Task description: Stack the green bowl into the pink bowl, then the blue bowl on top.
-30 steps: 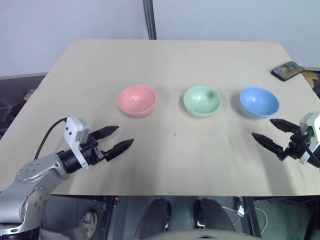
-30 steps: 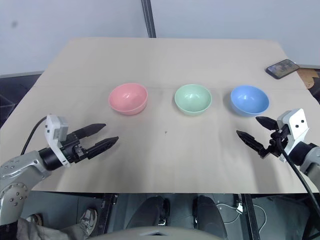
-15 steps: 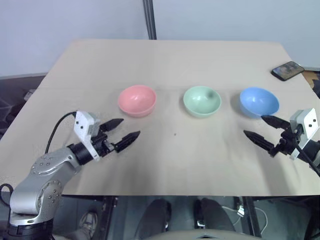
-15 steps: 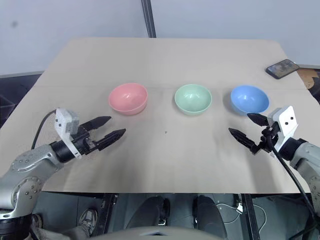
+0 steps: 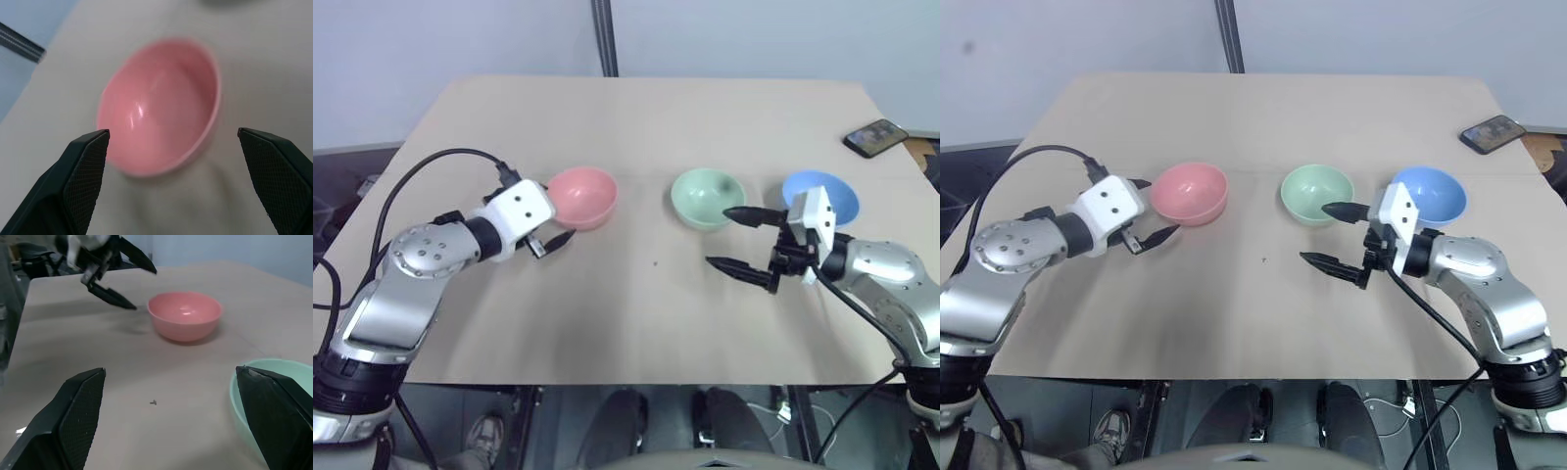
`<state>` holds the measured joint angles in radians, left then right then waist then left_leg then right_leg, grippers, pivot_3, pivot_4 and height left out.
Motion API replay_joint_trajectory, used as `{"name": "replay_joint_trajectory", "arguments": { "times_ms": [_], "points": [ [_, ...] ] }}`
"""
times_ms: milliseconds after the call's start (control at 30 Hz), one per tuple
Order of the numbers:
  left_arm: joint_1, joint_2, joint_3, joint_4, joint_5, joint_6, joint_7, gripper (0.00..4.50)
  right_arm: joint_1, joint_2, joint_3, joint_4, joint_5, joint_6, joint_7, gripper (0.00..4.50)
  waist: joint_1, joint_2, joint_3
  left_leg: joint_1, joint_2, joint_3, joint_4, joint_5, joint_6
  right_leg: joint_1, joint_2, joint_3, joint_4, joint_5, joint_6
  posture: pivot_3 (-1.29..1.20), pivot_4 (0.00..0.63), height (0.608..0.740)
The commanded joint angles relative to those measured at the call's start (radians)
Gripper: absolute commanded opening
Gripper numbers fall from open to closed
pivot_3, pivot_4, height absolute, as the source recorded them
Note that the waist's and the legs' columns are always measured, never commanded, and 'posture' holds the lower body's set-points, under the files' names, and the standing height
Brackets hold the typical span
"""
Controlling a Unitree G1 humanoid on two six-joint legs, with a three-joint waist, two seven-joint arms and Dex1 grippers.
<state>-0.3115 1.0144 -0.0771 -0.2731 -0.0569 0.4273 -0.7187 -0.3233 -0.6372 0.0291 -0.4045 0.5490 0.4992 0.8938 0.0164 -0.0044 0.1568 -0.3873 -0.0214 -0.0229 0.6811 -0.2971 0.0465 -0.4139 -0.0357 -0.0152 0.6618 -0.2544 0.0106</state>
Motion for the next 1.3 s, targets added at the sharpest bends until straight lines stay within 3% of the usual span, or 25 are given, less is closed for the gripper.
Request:
{"name": "replay_joint_trajectory", "arguments": {
  "times_ms": [33, 67, 167, 433, 767, 1067, 1100, 1200, 1300],
  "points": [
    [-0.082, 0.007, -0.091, 0.074, 0.102, -0.047, -0.059, 4.45, -0.024, 0.000, 0.004, -0.016, -0.018, -0.029, 0.006, 4.50, 0.002, 0.000, 0.000, -0.002, 0.000, 0.000, 0.000, 0.000, 0.000, -0.001, 0.000, 0.000, 0.000, 0.000, 0.000, 0.00, 0.150, 0.740],
    [-0.103, -0.004, -0.114, 0.093, 0.109, -0.047, -0.082, 4.45, -0.023, -0.001, 0.002, -0.018, -0.023, -0.031, 0.003, 4.50, 0.001, 0.000, 0.000, -0.005, -0.001, -0.001, 0.002, 0.000, 0.000, -0.003, 0.000, -0.001, 0.000, 0.000, 0.000, 0.00, 0.150, 0.740],
    [-0.154, -0.039, -0.161, 0.145, 0.141, -0.086, -0.112, 3.83, -0.009, -0.006, -0.015, -0.032, -0.028, -0.028, -0.009, 4.50, -0.001, 0.000, 0.000, -0.009, -0.001, -0.001, 0.004, 0.000, 0.001, -0.007, -0.001, -0.001, 0.000, 0.000, 0.000, 0.00, 0.150, 0.740],
    [-0.233, -0.115, -0.186, 0.211, 0.167, -0.172, -0.178, 0.05, 0.057, -0.020, -0.067, -0.082, -0.028, -0.020, -0.058, 4.50, -0.002, -0.001, 0.000, -0.010, -0.002, -0.001, 0.006, 0.000, 0.001, -0.007, 0.000, -0.001, 0.003, 0.000, 0.001, 0.00, 0.150, 0.740],
    [-0.139, -0.103, -0.198, 0.018, -0.020, -0.359, -0.479, 0.05, 0.191, -0.042, -0.176, -0.167, -0.020, 0.009, -0.150, 4.50, -0.002, -0.001, 0.000, -0.010, -0.001, -0.001, 0.006, 0.000, 0.001, -0.007, 0.000, -0.001, 0.003, 0.000, 0.001, 0.00, 0.150, 0.740],
    [-0.288, -0.282, -0.301, 0.138, -0.065, -0.500, -0.639, 0.05, 0.311, -0.051, -0.232, -0.256, -0.029, 0.028, -0.220, 4.50, -0.003, -0.001, 0.000, -0.003, -0.001, 0.000, 0.009, -0.002, 0.005, 0.001, 0.001, -0.001, 0.003, 0.002, 0.004, 0.00, 0.150, 0.740],
    [-0.302, -0.304, -0.313, 0.153, -0.069, -0.493, -0.650, 0.56, 0.317, -0.055, -0.231, -0.263, -0.035, 0.027, -0.225, 4.50, -0.003, -0.001, 0.000, -0.001, -0.001, 0.000, 0.009, -0.002, 0.006, 0.002, 0.002, -0.001, 0.004, 0.002, 0.004, 0.00, 0.150, 0.740],
    [-0.311, -0.323, -0.315, 0.168, -0.076, -0.489, -0.676, 1.45, 0.317, -0.064, -0.224, -0.265, -0.054, 0.023, -0.234, 4.50, -0.005, -0.001, 0.000, 0.000, -0.001, 0.000, 0.010, -0.002, 0.006, 0.003, 0.002, 0.000, 0.005, 0.002, 0.004, 0.00, 0.150, 0.740],
    [-0.294, -0.308, -0.285, 0.142, -0.092, -0.461, -0.673, 2.90, 0.306, -0.069, -0.218, -0.249, -0.066, 0.017, -0.236, 4.50, -0.009, -0.001, 0.000, 0.001, -0.001, 0.001, 0.010, -0.002, 0.006, 0.002, 0.003, 0.002, 0.007, 0.002, 0.004, 0.00, 0.150, 0.740]
  ]
}}
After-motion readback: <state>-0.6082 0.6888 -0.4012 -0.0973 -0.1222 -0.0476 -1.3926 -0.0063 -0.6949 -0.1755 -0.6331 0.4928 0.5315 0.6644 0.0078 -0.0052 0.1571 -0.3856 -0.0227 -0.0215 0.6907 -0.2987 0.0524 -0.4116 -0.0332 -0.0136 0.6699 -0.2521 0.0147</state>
